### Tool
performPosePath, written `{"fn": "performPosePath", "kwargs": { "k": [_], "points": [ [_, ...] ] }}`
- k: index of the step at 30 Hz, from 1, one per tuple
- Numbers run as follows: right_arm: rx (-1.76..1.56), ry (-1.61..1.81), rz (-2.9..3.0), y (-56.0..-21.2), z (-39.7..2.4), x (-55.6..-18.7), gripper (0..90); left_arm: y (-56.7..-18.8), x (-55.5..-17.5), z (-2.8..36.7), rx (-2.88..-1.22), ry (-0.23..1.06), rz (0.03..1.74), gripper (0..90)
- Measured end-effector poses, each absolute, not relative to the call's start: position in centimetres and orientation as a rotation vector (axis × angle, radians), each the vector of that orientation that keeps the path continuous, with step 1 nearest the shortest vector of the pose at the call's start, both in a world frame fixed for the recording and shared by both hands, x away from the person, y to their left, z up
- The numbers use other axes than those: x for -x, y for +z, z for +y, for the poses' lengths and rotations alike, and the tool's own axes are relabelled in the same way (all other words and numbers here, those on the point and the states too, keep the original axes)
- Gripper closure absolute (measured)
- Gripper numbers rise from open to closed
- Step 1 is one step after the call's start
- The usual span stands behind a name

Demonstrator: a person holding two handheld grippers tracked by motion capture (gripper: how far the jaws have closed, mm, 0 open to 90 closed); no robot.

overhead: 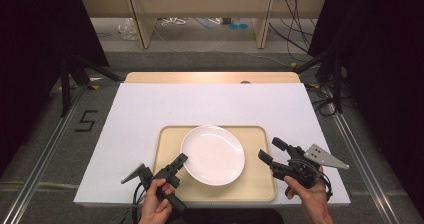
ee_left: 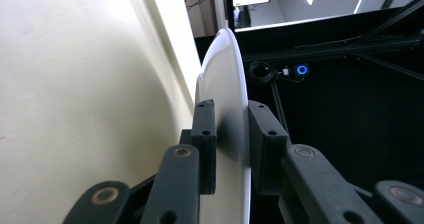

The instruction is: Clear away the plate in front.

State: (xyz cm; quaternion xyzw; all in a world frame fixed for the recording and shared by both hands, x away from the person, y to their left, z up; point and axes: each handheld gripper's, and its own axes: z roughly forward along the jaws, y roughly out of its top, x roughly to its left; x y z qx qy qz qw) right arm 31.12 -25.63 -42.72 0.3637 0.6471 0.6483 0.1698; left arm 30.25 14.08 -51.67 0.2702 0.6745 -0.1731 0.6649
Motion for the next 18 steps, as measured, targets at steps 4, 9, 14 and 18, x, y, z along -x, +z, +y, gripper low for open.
{"fn": "performPosePath", "kwargs": {
  "k": [4,9,14,18],
  "points": [
    [-1.035,1.832,1.841,-42.67,-25.64,-31.05,27.2,-52.03,-30.23,14.03,-0.609,-0.392,1.533,75.3],
    [-1.033,1.832,1.842,-42.67,-25.62,-31.03,27.2,-52.24,-30.28,14.07,-0.598,-0.396,1.536,74.6],
    [-1.022,1.832,1.844,-42.69,-25.58,-31.02,27.2,-52.43,-30.35,14.07,-0.606,-0.393,1.547,74.4],
    [-1.014,1.833,1.846,-42.74,-25.54,-31.07,27.2,-52.42,-30.51,14.13,-0.616,-0.388,1.545,74.6]
  ]
}}
